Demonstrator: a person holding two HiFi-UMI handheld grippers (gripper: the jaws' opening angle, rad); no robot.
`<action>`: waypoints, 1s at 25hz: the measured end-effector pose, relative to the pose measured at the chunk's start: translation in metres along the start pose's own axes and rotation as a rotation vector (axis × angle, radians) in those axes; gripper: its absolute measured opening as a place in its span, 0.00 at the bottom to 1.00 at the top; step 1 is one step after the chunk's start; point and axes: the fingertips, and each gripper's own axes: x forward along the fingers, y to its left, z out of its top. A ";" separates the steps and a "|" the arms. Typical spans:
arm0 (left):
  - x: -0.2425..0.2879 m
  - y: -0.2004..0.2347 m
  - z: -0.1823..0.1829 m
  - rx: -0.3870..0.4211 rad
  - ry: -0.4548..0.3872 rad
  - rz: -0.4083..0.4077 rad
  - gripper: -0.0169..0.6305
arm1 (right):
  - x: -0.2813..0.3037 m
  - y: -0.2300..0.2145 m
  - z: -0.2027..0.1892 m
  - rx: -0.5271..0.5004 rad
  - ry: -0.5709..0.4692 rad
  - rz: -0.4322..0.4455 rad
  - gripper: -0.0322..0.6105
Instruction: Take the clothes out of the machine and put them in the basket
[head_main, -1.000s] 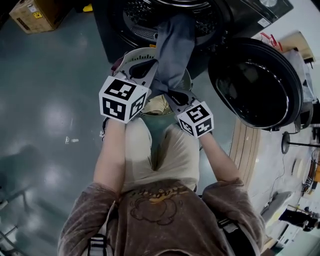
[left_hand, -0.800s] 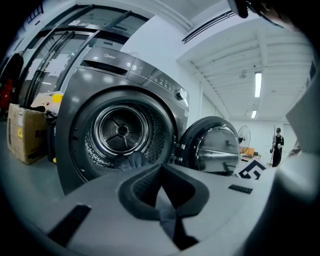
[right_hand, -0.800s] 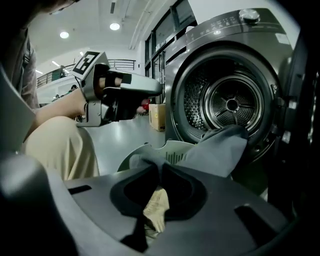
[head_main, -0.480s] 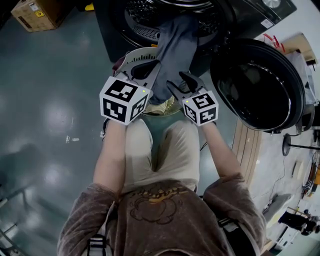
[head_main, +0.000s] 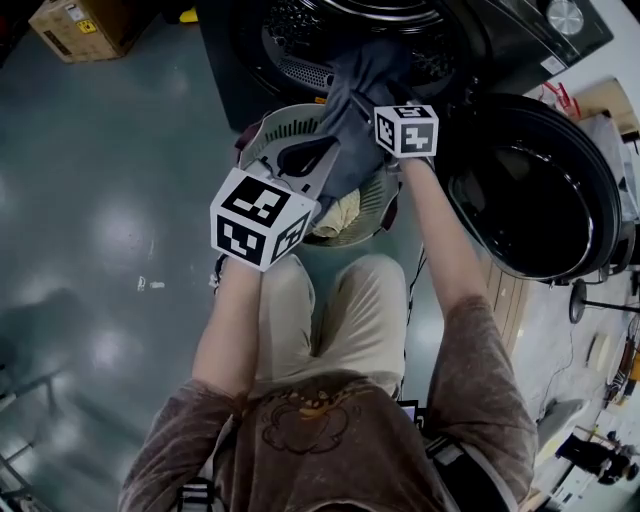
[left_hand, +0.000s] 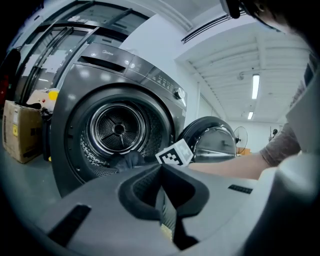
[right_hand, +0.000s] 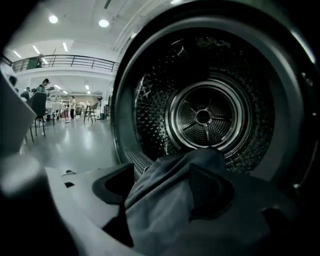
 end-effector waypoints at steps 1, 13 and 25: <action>-0.001 0.002 0.000 -0.005 -0.001 -0.001 0.04 | 0.010 -0.009 0.005 0.015 -0.006 -0.019 0.58; 0.005 0.004 -0.002 -0.009 0.011 -0.044 0.04 | 0.086 -0.051 -0.010 0.017 0.179 -0.153 0.66; -0.001 0.009 -0.002 -0.016 0.010 -0.042 0.04 | 0.081 -0.038 -0.009 -0.055 0.166 -0.137 0.34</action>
